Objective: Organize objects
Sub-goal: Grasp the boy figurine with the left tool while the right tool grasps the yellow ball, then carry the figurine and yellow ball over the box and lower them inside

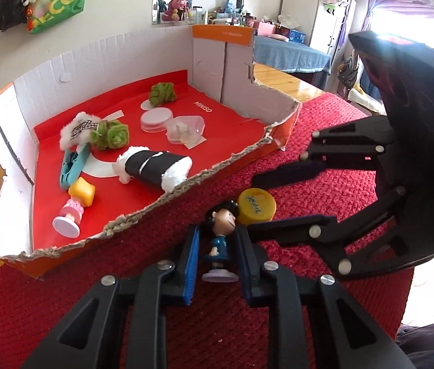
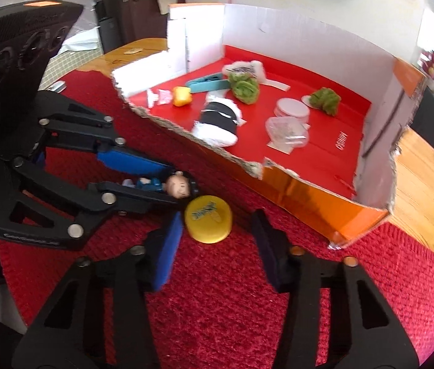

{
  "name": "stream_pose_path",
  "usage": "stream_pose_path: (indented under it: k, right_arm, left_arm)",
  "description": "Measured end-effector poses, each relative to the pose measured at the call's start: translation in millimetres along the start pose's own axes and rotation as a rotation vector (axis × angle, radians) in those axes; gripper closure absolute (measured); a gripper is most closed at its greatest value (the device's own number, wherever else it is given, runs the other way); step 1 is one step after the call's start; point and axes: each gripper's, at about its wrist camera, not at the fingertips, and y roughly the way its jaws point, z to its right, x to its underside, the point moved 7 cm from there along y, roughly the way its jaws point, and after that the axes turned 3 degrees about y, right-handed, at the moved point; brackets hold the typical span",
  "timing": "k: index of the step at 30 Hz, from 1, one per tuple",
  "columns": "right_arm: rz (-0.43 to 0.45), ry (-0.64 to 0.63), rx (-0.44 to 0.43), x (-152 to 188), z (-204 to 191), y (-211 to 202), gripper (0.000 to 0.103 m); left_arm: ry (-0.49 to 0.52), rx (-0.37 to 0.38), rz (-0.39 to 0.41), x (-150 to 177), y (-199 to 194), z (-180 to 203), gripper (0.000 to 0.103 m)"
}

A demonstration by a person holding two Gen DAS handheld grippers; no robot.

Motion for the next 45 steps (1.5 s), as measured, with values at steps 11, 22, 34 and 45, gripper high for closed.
stream_pose_path:
  k: [11, 22, 34, 45]
  right_arm:
    - [-0.035, 0.297, 0.212, 9, 11, -16, 0.074]
    - [0.037, 0.38, 0.26, -2, 2, -48, 0.074]
    - [0.062, 0.428, 0.334, -14, -5, -67, 0.074]
    - [0.042, 0.497, 0.376, -14, -4, -64, 0.074]
  left_arm:
    - [-0.039, 0.016, 0.021, 5, -13, -4, 0.08]
    - [-0.064, 0.017, 0.121, 4, -63, -8, 0.08]
    - [-0.052, 0.029, 0.171, 5, -90, -11, 0.08]
    - [-0.042, 0.04, 0.179, 6, -96, -18, 0.08]
